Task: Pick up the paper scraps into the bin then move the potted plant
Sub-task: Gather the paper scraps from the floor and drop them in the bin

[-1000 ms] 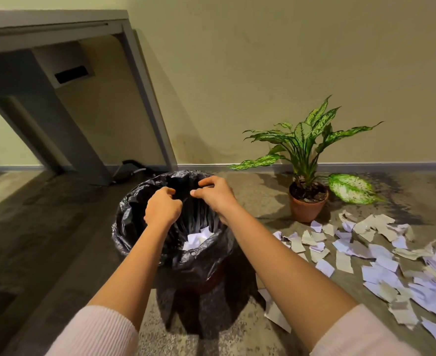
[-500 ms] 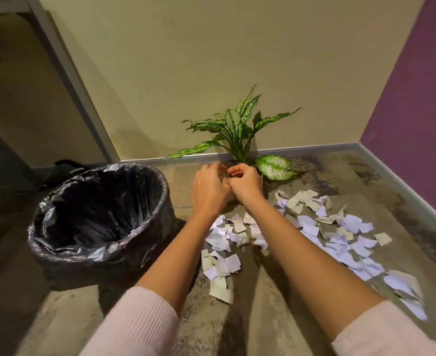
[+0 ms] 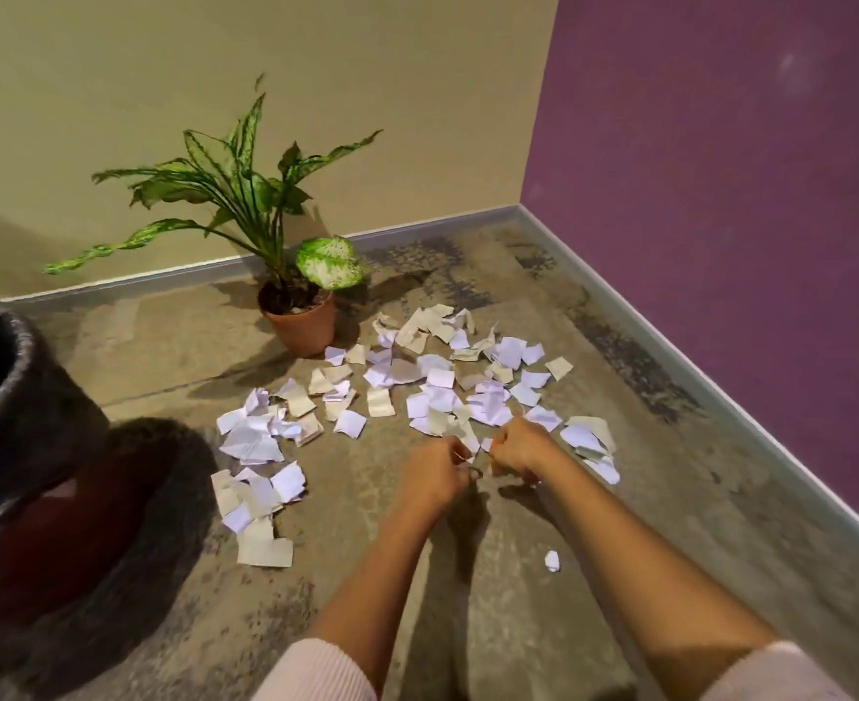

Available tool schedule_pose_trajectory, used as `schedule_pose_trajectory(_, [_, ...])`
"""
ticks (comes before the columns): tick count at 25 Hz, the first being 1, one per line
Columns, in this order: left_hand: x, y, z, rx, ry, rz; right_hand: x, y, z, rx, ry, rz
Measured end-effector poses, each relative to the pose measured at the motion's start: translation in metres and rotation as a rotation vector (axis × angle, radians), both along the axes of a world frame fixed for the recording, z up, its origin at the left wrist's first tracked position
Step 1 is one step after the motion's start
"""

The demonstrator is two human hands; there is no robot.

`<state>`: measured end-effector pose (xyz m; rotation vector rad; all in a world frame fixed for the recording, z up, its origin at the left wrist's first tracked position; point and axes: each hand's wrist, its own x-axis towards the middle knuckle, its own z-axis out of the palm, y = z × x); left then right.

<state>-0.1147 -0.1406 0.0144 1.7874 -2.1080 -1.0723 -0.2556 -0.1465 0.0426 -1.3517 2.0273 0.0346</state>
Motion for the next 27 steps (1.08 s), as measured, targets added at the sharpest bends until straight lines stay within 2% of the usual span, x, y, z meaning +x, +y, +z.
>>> schedule_pose_trajectory(4, [-0.034, 0.026, -0.030, 0.094, -0.049, -0.119, -0.034, 0.032, -0.032, 0.504, 0.104, 0.105])
schedule_pose_trajectory(5, [-0.040, 0.030, -0.036, 0.113, -0.063, -0.133, -0.041, 0.039, -0.038, 0.587, 0.113, 0.105])
schedule_pose_trajectory(7, [-0.046, 0.036, -0.043, 0.128, -0.087, -0.144, -0.044, 0.050, -0.046, 0.621, 0.131, 0.059])
schedule_pose_trajectory(10, [-0.054, 0.038, -0.048, 0.113, -0.122, -0.146, -0.043, 0.062, -0.060, 0.554, 0.101, -0.022])
schedule_pose_trajectory(13, [-0.060, 0.034, -0.046, 0.085, -0.131, -0.151, -0.048, 0.062, -0.064, 0.490, -0.008, -0.170])
schedule_pose_trajectory(18, [-0.069, 0.026, -0.039, 0.029, -0.112, -0.138, -0.076, 0.048, -0.057, 0.077, -0.145, -0.389])
schedule_pose_trajectory(22, [-0.077, 0.020, -0.037, -0.034, -0.126, -0.135, -0.108, 0.031, -0.058, -0.202, -0.001, -0.552])
schedule_pose_trajectory(27, [-0.093, 0.009, -0.039, -0.063, -0.182, -0.243, -0.146, 0.010, -0.080, -0.268, 0.055, -0.707])
